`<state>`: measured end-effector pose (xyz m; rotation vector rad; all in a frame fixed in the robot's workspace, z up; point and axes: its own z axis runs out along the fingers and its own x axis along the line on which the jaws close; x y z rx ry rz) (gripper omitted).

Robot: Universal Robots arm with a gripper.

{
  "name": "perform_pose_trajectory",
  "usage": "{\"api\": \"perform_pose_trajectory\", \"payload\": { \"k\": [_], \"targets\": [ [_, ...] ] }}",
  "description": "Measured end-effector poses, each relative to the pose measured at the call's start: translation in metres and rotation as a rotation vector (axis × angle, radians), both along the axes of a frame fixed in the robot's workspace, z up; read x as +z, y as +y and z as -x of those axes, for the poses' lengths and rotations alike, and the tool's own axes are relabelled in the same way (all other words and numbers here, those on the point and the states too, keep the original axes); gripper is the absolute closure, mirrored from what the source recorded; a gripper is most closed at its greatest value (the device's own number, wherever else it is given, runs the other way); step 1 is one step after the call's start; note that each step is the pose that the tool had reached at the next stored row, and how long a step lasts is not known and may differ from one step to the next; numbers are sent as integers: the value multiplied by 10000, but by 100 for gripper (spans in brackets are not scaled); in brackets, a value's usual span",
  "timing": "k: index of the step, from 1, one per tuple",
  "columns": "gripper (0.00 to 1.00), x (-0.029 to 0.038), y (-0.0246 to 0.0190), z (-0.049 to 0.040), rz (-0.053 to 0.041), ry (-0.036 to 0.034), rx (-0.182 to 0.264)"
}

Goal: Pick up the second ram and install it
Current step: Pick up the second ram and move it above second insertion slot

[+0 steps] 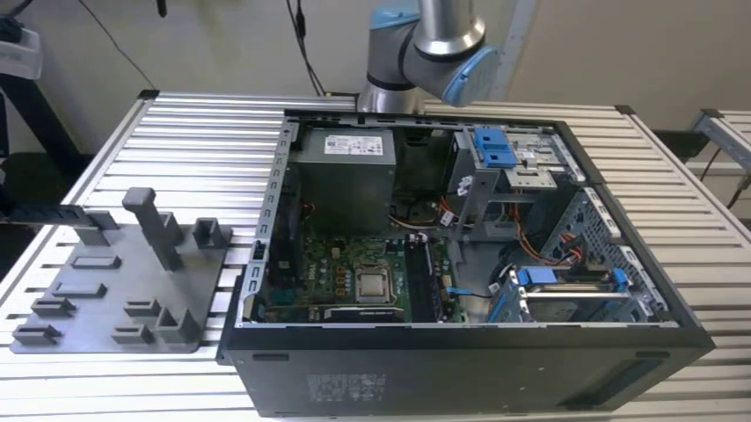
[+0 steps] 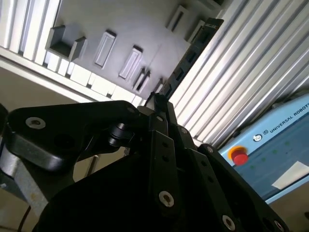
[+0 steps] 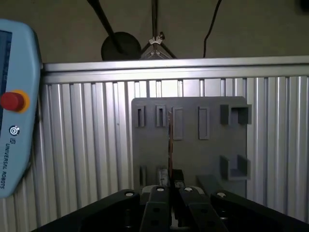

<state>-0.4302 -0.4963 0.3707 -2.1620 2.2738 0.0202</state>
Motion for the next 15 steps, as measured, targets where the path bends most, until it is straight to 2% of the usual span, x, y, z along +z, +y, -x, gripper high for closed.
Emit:
{"api": "perform_pose_trajectory", "payload": {
  "k": [15],
  "targets": [
    [86,239,0,0,-13,13,0]
  ]
}}
